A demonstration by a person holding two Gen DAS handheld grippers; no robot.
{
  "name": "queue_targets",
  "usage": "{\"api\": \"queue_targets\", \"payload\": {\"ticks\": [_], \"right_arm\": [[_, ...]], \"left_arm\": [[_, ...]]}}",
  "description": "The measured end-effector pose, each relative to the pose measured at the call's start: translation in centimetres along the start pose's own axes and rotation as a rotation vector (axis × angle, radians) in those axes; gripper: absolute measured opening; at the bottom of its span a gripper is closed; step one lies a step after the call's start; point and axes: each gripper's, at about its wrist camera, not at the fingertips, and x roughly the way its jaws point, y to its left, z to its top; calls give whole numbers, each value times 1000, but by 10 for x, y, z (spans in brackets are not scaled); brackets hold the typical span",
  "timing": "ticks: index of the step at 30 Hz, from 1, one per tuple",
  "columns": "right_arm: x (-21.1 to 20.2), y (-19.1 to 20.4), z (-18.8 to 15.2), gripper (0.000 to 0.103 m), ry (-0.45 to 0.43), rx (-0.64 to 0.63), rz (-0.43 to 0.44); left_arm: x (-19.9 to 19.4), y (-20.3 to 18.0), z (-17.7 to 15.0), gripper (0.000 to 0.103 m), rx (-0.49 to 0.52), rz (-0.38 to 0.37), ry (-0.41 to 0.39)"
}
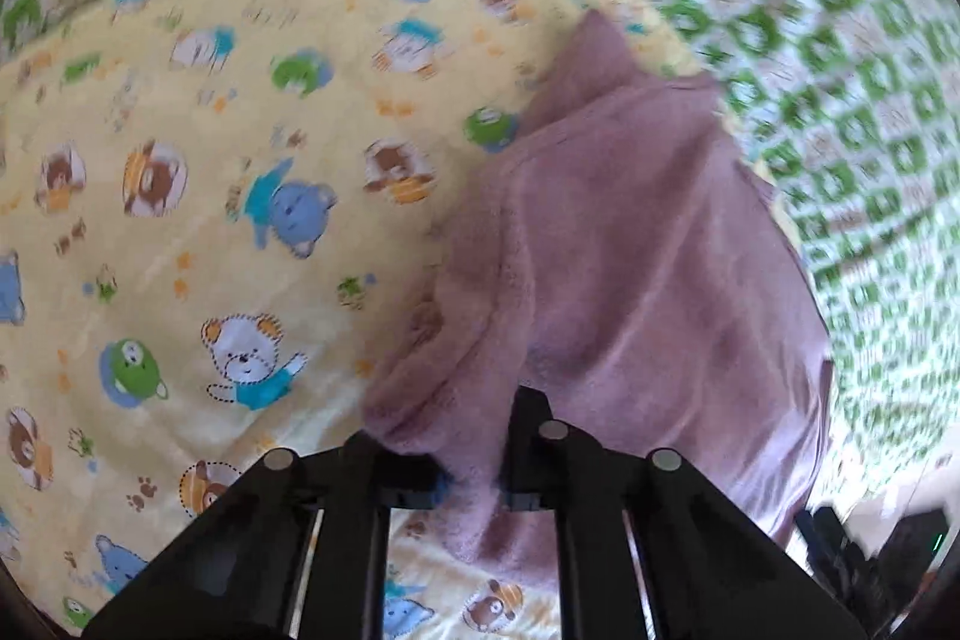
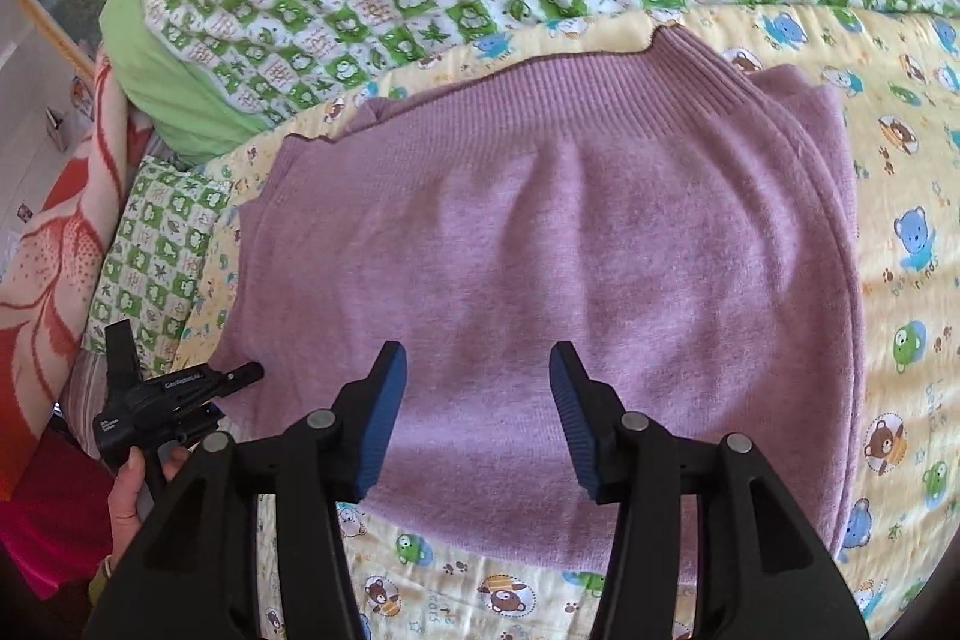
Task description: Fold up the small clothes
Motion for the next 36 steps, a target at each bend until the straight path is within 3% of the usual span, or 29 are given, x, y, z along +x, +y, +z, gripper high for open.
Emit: {"api": "queue_targets", "payload": {"ticks": [4, 7, 11, 15, 20, 31, 33, 34, 35, 36], "right_arm": [[9, 23, 21, 51, 9, -54, 38], [8, 45, 44, 51, -24, -92, 62], [-6, 30, 74, 51, -73, 11, 128], [-9, 12, 88, 53, -43, 1, 86], [21, 11, 88, 71, 29, -59, 84], [103, 59, 110, 74, 173, -100, 266], [112, 72, 113, 65, 196, -125, 253], [114, 74, 114, 26, 212, -127, 258], [115, 76, 116, 15, 227, -126, 254], [111, 77, 118, 15, 217, -129, 245]], "left_arm": [[-27, -48, -14, 6, 155, -94, -52], [-43, -106, -35, 6, 318, -197, -66], [-37, -176, -78, 6, 532, -300, -19], [6, -185, -99, 6, 538, -268, 80], [28, -173, -104, 6, 539, -239, 119], [20, -159, -103, 7, 572, -237, 135], [14, -157, -110, 7, 592, -230, 132], [12, -159, -110, 7, 599, -229, 129], [9, -162, -111, 7, 604, -235, 126], [4, -166, -111, 7, 612, -247, 121]]}}
